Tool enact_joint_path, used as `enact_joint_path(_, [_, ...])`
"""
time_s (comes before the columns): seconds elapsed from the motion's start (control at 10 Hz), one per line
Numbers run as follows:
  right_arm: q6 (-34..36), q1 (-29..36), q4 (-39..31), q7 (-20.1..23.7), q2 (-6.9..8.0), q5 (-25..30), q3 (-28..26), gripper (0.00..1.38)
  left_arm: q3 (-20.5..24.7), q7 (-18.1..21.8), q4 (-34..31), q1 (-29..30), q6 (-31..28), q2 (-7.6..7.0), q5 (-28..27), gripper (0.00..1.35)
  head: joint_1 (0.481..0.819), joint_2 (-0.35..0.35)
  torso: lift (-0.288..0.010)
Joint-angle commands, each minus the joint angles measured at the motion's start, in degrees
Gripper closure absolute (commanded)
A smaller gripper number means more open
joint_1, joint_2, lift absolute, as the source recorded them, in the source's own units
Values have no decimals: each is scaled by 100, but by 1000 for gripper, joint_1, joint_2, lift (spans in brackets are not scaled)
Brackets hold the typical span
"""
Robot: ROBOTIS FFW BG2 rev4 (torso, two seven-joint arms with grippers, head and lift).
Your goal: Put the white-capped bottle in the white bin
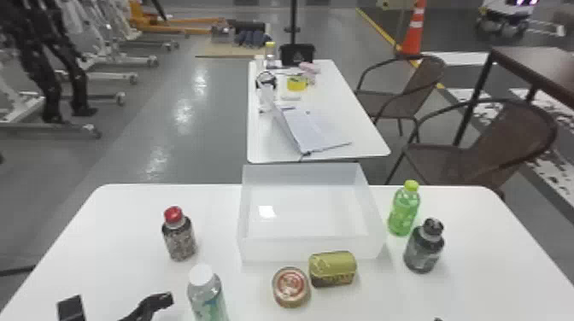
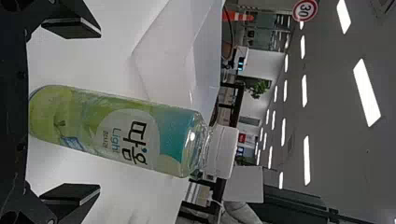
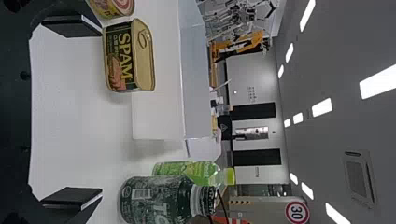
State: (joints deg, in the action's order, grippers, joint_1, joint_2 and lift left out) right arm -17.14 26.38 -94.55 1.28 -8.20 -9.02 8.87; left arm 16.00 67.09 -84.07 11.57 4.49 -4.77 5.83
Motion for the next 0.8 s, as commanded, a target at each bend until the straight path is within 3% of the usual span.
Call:
enact_joint_path(0.0, [0,-19,33,118,126,58,-78,91,-106,23,145,-173,-28,-32,85,130,549,0,-100])
enact_joint_path(0.2, [0,-80,94,382,346,172,-245,90,-194,41,321,-410,60,-76,50,134,549,0,-100])
enact_joint_path(0.5, [9,-98,147,997,826,577,-755,90,-458,41,488,-436,122,-32,138,134,549,0,-100])
enact_joint_path(0.7, [35,-142,182,1542,826,911,-1186,88,-598,49,540,-507,104,-32,146,134,549,0,-100])
